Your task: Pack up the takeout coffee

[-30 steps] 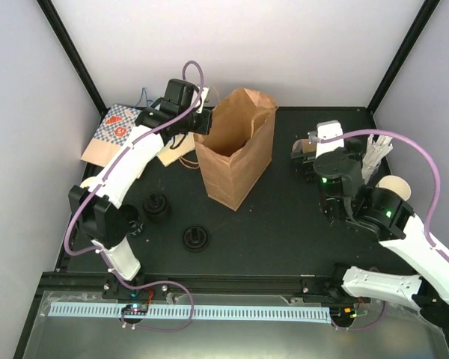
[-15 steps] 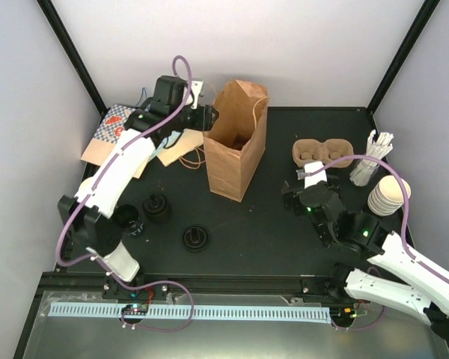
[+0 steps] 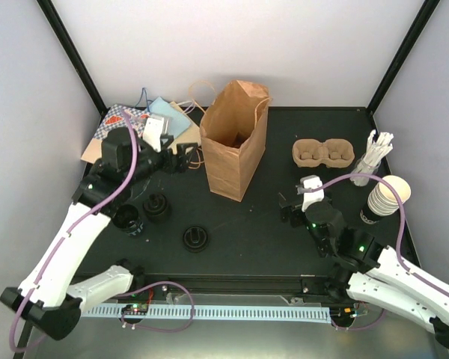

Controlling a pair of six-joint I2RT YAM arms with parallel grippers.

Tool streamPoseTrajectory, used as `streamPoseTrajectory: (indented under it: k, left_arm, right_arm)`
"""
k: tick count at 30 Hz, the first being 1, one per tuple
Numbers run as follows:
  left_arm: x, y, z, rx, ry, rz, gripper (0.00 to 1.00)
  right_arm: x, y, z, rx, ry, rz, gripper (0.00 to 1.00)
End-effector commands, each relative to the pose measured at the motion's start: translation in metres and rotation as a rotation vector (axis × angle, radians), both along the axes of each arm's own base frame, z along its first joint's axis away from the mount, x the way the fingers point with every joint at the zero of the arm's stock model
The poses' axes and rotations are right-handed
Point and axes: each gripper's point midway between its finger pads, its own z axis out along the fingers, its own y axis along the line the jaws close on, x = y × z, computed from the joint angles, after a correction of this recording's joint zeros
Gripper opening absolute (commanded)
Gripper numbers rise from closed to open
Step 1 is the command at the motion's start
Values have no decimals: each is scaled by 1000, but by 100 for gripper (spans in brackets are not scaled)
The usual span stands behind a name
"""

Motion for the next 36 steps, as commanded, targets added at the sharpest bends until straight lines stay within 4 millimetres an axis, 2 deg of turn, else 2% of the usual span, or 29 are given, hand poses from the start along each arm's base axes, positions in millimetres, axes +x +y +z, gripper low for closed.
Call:
streamPoseTrajectory:
  k: [1, 4, 7, 12, 17, 21, 25, 29, 33, 36]
  left_arm:
    - [-18, 14, -28, -21, 29, 38, 89]
    - [-31, 25, -55, -22, 38, 71, 90]
    - [-39, 39, -84, -7, 42, 128, 90]
    - [-47, 58, -122, 6, 17, 207, 96]
    - [-50, 65, -138, 32, -90, 217, 99]
    - [-56, 58, -136, -24, -115, 172, 99]
    - [-59, 53, -150, -98, -36, 167, 99]
    - [-55, 62, -178, -111, 96, 252, 99]
    - [-59, 62, -206, -68, 296, 287, 99]
    - [-64, 62, -222, -12, 413, 297, 99]
  right_arm:
    - [1, 11, 4, 63, -40, 46, 100]
    - [-3, 21, -1, 55, -56, 116, 100]
    - [-2, 18, -3, 76, -85, 103, 100]
    - [-2, 17, -9, 86, -95, 102, 100]
    - [-4, 21, -9, 89, -90, 130, 100]
    - [-6, 23, -11, 110, -87, 141, 100]
    - [-10, 29, -18, 171, -34, 157, 100]
    - [-7, 27, -29, 218, 46, 92, 100]
    - [0, 12, -41, 275, 154, -99, 100]
    - [-4, 27, -35, 254, 203, -26, 100]
